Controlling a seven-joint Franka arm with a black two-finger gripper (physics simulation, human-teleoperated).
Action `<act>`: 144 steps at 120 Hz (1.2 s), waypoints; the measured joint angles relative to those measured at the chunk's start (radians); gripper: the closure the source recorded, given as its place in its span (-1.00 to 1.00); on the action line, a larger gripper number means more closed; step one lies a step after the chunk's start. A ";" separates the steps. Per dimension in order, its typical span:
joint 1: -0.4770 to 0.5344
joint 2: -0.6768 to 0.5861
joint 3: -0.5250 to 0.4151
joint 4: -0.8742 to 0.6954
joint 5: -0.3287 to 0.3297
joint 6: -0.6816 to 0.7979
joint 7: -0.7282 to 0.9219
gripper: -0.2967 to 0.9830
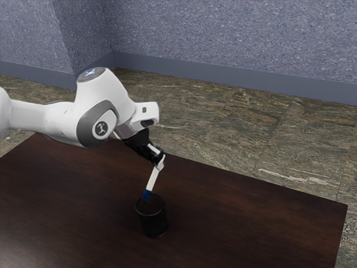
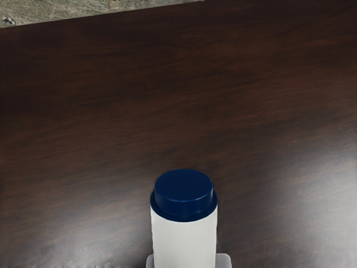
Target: Put the marker into the pen holder.
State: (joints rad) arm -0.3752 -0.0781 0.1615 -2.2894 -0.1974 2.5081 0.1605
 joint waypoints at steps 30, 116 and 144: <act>-0.019 -0.043 0.002 -0.015 0.002 0.022 -0.020 0.69; 0.013 -0.027 -0.034 -0.034 0.007 0.027 -0.063 0.69; 0.000 0.039 -0.034 -0.037 0.004 0.048 -0.069 0.69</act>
State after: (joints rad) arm -0.3754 -0.0392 0.1276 -2.3264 -0.1931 2.5564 0.0910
